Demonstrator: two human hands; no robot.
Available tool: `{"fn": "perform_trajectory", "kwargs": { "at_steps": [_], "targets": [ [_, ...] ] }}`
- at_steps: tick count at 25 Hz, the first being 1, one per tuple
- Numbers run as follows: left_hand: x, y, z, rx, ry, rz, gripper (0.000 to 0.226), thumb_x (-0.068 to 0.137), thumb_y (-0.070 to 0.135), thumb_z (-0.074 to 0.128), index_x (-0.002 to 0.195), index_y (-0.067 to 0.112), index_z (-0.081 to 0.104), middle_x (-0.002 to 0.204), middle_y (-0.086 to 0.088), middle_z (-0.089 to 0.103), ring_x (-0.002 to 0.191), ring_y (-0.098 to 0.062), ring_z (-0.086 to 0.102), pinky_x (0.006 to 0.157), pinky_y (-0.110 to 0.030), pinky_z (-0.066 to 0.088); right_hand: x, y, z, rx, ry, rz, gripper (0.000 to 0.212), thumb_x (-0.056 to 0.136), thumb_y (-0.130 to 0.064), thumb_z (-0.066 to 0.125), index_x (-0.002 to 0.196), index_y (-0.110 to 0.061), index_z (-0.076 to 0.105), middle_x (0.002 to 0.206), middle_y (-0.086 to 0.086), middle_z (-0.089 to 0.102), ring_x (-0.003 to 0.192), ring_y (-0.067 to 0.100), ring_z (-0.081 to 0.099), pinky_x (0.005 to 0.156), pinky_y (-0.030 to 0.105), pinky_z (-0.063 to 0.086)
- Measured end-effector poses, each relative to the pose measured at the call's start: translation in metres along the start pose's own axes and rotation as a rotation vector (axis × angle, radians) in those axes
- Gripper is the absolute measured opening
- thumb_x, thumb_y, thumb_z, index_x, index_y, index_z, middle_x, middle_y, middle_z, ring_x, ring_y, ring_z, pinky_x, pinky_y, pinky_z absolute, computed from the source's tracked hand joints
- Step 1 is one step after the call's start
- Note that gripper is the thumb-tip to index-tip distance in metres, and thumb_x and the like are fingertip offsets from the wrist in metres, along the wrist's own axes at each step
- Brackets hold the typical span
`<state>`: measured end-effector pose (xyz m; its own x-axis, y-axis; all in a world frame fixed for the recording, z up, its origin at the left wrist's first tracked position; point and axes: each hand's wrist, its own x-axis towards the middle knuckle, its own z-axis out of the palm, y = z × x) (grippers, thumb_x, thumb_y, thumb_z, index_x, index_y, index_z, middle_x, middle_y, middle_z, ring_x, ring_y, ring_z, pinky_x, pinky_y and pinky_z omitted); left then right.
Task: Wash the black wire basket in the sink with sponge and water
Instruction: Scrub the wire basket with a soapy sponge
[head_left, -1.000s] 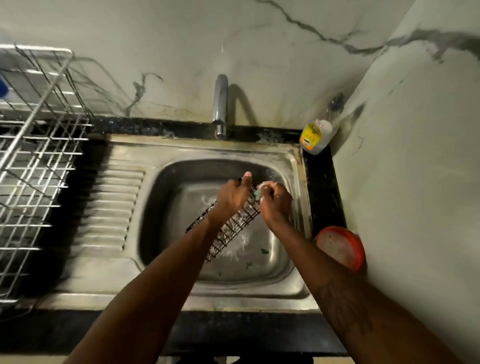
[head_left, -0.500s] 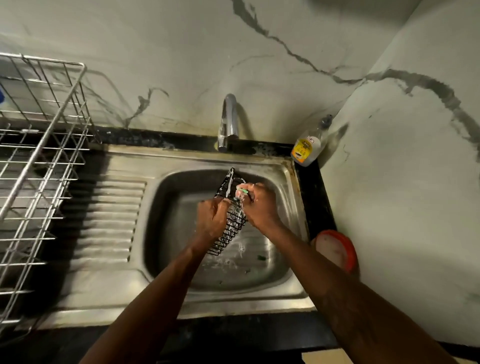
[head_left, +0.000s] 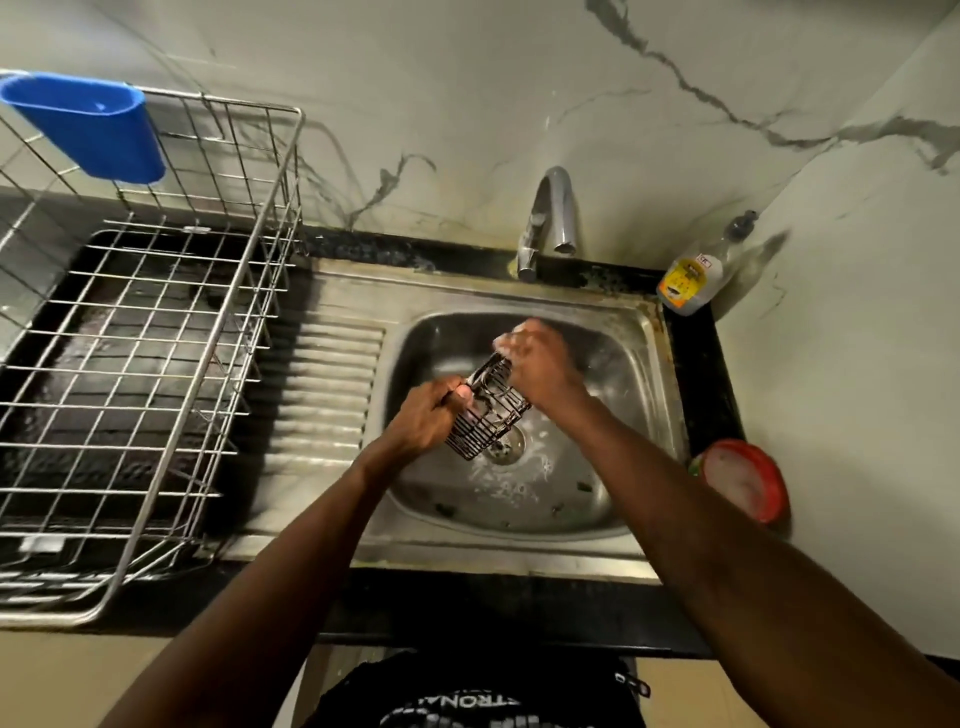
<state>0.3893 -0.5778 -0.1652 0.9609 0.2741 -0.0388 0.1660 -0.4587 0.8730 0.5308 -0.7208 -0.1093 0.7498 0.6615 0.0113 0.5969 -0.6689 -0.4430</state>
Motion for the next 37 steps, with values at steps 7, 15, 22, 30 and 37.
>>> {"fn": "perform_trajectory", "kwargs": {
  "at_steps": [7, 15, 22, 30, 37],
  "targets": [
    [0.006, -0.005, -0.009, 0.025, -0.018, -0.058, 0.03, 0.091, 0.05, 0.044, 0.069, 0.046, 0.064, 0.07, 0.011, 0.067, 0.074, -0.01, 0.063, 0.075, -0.032, 0.049, -0.013, -0.022, 0.017, 0.027, -0.15, -0.275, 0.035, 0.085, -0.018, 0.049, 0.099, -0.005, 0.078, 0.096, 0.013, 0.068, 0.086, 0.024, 0.064, 0.073, 0.024, 0.047],
    [0.016, 0.0, 0.001, 0.086, -0.084, -0.111, 0.036, 0.101, 0.031, 0.053, 0.068, 0.027, 0.066, 0.069, 0.012, 0.067, 0.068, 0.003, 0.059, 0.067, -0.013, 0.042, -0.004, 0.005, 0.016, 0.047, -0.083, -0.19, 0.025, 0.084, 0.004, 0.066, 0.101, -0.009, 0.078, 0.092, 0.004, 0.06, 0.079, 0.017, 0.057, 0.061, 0.02, 0.041],
    [0.017, 0.009, -0.004, 0.071, -0.054, -0.106, 0.036, 0.103, 0.018, 0.053, 0.069, 0.019, 0.065, 0.059, 0.032, 0.06, 0.066, 0.016, 0.056, 0.065, -0.002, 0.036, 0.014, 0.016, 0.012, 0.029, -0.042, -0.194, 0.019, 0.084, 0.003, 0.064, 0.098, 0.001, 0.077, 0.091, 0.011, 0.069, 0.074, 0.014, 0.058, 0.062, 0.02, 0.043],
    [0.021, 0.0, -0.007, 0.052, -0.015, -0.075, 0.033, 0.092, 0.032, 0.053, 0.062, 0.031, 0.068, 0.072, 0.009, 0.072, 0.074, -0.005, 0.067, 0.07, -0.017, 0.046, -0.022, -0.015, 0.011, 0.133, -0.079, -0.247, 0.018, 0.086, 0.005, 0.058, 0.084, -0.004, 0.072, 0.078, -0.004, 0.048, 0.064, 0.009, 0.043, 0.057, 0.023, 0.033],
    [0.02, 0.004, 0.001, -0.013, -0.041, -0.1, 0.026, 0.092, 0.024, 0.062, 0.07, 0.029, 0.077, 0.073, 0.01, 0.075, 0.073, -0.001, 0.069, 0.066, -0.012, 0.048, -0.041, -0.014, 0.013, 0.238, 0.028, -0.13, 0.025, 0.091, -0.009, 0.053, 0.09, -0.005, 0.077, 0.082, 0.003, 0.063, 0.066, 0.011, 0.056, 0.059, 0.03, 0.048]
  ]
}}
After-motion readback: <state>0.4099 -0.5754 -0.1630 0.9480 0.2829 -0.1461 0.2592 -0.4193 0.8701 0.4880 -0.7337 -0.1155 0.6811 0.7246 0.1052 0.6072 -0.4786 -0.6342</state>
